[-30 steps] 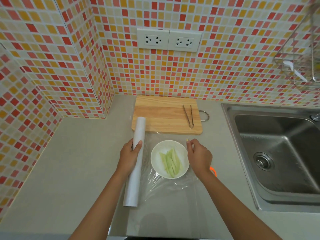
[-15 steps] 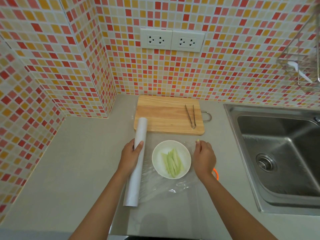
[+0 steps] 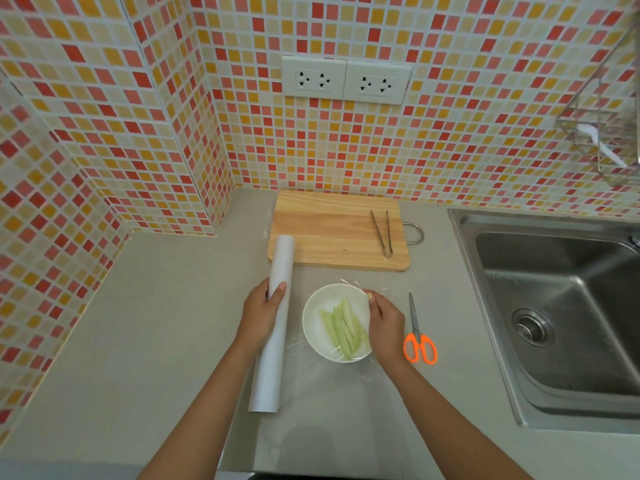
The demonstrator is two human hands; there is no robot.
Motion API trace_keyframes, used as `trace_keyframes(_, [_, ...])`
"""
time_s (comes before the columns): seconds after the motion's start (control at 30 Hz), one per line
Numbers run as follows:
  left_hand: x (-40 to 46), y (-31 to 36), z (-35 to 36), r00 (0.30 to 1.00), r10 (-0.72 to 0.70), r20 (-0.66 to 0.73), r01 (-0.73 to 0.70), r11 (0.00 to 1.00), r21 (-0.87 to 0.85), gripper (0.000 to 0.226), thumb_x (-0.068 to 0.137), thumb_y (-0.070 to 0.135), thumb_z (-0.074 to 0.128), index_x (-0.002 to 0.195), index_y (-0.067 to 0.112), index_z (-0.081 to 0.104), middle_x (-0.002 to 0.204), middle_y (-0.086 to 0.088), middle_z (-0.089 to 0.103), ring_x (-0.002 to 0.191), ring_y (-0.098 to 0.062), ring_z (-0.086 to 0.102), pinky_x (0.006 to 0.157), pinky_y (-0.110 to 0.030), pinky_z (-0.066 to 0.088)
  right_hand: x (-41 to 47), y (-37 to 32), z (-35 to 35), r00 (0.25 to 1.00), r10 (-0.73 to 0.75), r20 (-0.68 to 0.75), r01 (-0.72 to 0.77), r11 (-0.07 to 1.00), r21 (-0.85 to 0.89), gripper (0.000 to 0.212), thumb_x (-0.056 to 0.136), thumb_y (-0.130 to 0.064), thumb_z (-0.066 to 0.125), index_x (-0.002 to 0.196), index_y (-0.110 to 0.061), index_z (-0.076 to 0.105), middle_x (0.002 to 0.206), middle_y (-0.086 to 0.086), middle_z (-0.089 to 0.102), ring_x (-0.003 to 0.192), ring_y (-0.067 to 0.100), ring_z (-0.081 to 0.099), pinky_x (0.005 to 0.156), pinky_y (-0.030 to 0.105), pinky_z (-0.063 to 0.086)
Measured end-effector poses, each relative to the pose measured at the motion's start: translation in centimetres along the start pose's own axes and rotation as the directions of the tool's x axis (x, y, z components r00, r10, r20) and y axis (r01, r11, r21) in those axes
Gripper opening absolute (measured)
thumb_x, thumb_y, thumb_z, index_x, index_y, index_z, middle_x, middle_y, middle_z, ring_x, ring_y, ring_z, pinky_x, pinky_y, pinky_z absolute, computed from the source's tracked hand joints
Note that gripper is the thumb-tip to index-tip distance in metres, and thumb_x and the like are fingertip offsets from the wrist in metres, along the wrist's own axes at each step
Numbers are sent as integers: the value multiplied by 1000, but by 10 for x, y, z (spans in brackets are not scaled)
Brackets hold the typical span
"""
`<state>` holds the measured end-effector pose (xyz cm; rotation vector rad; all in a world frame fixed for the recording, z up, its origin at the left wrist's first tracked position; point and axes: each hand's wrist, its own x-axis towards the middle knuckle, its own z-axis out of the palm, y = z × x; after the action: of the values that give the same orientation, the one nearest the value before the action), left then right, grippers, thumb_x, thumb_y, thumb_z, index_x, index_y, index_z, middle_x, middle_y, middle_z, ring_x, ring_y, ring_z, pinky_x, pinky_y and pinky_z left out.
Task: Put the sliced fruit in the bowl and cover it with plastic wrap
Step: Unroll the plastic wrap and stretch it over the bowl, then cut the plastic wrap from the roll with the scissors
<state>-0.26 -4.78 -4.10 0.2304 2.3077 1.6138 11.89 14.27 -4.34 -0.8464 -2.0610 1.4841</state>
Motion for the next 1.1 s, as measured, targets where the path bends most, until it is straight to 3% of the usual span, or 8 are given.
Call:
trace_keyframes(0.13, [1,-1,2,1000,-28,15,29,999,-43,29,98,37,50,95,11,62,82,2,63,70,-7,55,64,-22,42,4,3,-2,992,123,-22,-119,985,125,35,98,-9,45,78,-24,69,66,-13,62,60,-2,51,57,13,40])
trace_keyframes(0.27, [-1,-4,1,999,-32,2,32,999,-32,25,99,36,50,81,21,59,71,11,57,60,5,52,58,-14,39,5,4,0,984,177,-34,-170,972,165,47,97,-9,46,55,-27,56,53,-13,47,56,6,40,53,21,33])
trace_keyframes(0.4, [-3,-8,2,999,-37,4,37,999,-38,26,99,36,51,84,17,60,72,11,58,58,7,51,58,-13,40,8,7,0,982,189,-11,-185,971,148,33,96,-8,46,68,-5,62,61,3,46,63,13,40,59,28,32])
trace_keyframes(0.53, [-4,-3,0,1000,-18,10,19,997,-70,15,98,35,53,90,28,63,78,15,66,66,11,57,59,-6,41,7,3,0,985,175,-12,-172,978,115,34,96,-9,46,77,-22,72,64,-12,61,61,3,51,57,18,40])
trace_keyframes(0.63, [-5,-2,-4,1000,-5,19,7,997,-79,14,98,35,52,101,28,64,87,17,68,72,14,59,61,-2,41,6,2,1,987,160,-17,-157,981,116,29,96,-10,47,93,-16,75,76,-3,69,69,6,56,59,13,42])
trace_keyframes(0.83, [-5,0,-5,999,17,28,-15,998,-62,17,99,38,48,107,30,62,96,13,68,80,10,60,69,-13,43,7,-5,-3,971,234,-52,-222,960,172,20,90,-10,57,85,-14,76,74,-1,69,72,11,59,67,27,47])
trace_keyframes(1.0, [-7,3,-4,999,49,23,-48,998,-38,12,99,37,48,104,34,59,98,11,68,83,6,61,72,-17,44,9,-10,-11,956,286,-58,-263,930,256,13,87,-10,65,81,-16,75,85,7,74,73,9,67,67,16,52])
trace_keyframes(1.1, [-7,2,-4,998,59,13,-58,998,-30,15,99,38,50,102,29,60,95,7,68,78,7,60,72,-19,46,14,-9,-21,954,273,-126,-245,949,199,20,87,-13,65,77,4,68,80,25,64,67,19,59,59,8,44])
